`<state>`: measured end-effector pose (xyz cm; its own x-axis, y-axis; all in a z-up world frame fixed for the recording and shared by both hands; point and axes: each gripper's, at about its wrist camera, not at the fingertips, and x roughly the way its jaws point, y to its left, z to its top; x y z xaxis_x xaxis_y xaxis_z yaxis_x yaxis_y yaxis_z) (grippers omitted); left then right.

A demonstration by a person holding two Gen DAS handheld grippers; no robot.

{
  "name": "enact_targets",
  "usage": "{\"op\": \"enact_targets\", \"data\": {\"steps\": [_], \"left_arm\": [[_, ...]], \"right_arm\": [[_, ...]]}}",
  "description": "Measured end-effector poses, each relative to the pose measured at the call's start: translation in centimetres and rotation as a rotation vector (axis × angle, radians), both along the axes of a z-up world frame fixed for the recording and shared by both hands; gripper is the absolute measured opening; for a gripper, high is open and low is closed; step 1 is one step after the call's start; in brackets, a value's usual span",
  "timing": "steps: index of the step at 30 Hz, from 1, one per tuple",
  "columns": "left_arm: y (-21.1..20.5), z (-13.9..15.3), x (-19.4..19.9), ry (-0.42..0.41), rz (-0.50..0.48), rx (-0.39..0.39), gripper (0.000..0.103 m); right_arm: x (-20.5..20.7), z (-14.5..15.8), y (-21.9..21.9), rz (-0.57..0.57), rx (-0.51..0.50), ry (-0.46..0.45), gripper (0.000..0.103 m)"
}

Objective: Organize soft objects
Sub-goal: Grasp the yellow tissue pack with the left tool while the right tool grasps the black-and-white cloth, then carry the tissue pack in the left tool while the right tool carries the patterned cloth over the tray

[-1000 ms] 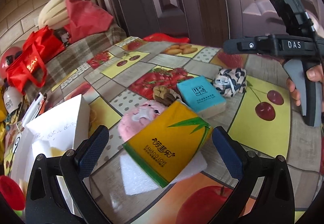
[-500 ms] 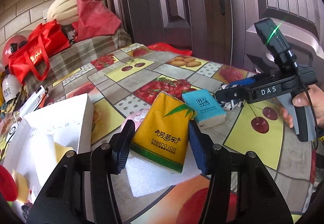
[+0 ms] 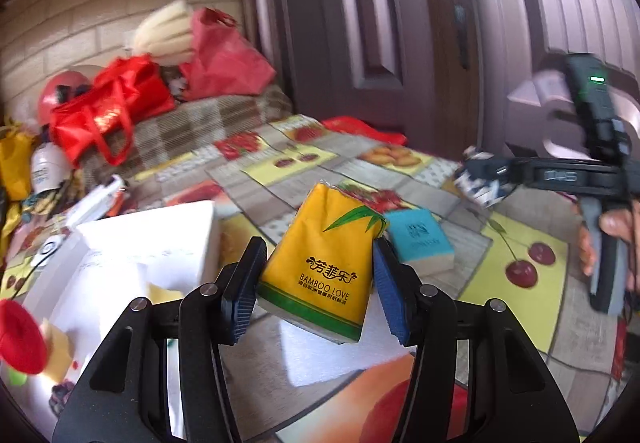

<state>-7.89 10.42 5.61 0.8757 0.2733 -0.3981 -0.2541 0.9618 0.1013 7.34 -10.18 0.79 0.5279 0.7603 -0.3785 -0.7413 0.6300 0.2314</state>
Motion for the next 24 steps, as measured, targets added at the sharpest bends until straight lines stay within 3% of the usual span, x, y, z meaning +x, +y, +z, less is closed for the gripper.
{"op": "enact_targets", "data": {"steps": [2, 5, 13, 24], "left_arm": [[0.1, 0.2, -0.5, -0.023, 0.029, 0.005, 0.053], [0.3, 0.3, -1.2, -0.049, 0.065, 0.007, 0.053], [1.3, 0.5, -2.5, -0.082, 0.115, -0.014, 0.053], [2.0, 0.6, -3.9, -0.109, 0.182, 0.002, 0.054]], "right_arm": [[-1.8, 0.7, -0.3, 0.001, 0.062, -0.072, 0.035], [-3.6, 0.9, 0.9, 0.031, 0.082, -0.110, 0.035], [-6.3, 1.1, 6.0, 0.133, 0.034, -0.152, 0.035], [-8.5, 0.6, 9.4, 0.180, 0.010, -0.172, 0.035]]}}
